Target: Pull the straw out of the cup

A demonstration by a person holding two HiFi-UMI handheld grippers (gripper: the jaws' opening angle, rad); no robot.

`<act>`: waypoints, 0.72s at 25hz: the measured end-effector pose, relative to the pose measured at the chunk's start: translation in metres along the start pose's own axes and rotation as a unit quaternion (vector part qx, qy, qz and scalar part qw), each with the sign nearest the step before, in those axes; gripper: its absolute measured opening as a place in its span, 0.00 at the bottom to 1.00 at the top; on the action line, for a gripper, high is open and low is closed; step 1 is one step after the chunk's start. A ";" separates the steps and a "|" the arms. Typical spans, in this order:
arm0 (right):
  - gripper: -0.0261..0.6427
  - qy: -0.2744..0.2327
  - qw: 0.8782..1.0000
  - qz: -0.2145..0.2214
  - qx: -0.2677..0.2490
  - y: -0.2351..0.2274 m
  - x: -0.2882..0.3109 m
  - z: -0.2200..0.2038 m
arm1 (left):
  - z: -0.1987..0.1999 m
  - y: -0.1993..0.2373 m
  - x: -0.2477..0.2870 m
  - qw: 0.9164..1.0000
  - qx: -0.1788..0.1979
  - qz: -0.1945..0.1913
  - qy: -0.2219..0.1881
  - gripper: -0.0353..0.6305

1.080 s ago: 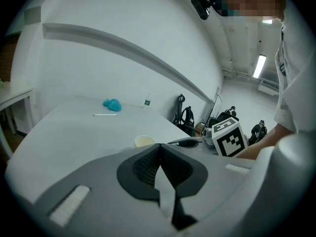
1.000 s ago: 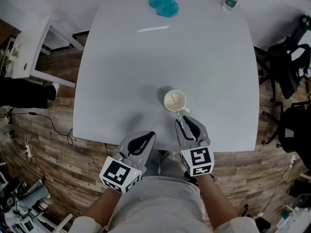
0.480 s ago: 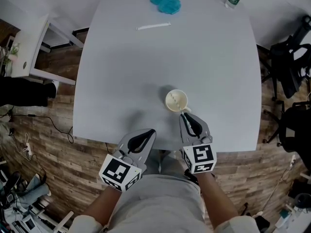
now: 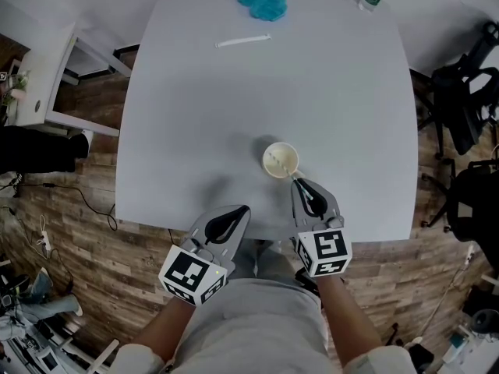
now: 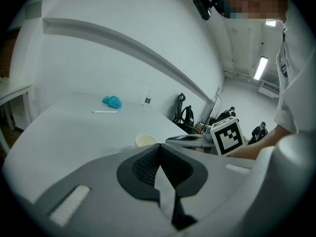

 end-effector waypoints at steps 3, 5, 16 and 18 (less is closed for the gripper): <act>0.08 0.000 1.000 0.002 0.004 0.000 0.000 0.000 | 0.000 0.000 0.001 1.000 -0.001 0.000 0.001 0.08; 0.08 -0.001 1.000 0.003 0.005 -0.001 -0.001 0.000 | 0.000 0.000 0.001 1.000 0.000 -0.001 0.002 0.08; 0.08 -0.006 1.000 0.009 0.006 -0.002 -0.010 0.005 | 0.002 -0.007 -0.001 1.000 0.004 -0.004 -0.002 0.08; 0.08 -0.009 1.000 0.009 0.006 -0.002 -0.014 0.007 | 0.001 -0.010 -0.002 1.000 0.006 -0.004 -0.004 0.08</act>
Point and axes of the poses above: the fingertips, and each gripper's own axes: x forward along the fingers, y to its left, z out of its top, the point moved 3 cm from there along -x, backward along the fingers, and after that the axes turned 11 degrees about -x, right-handed, at the moved point
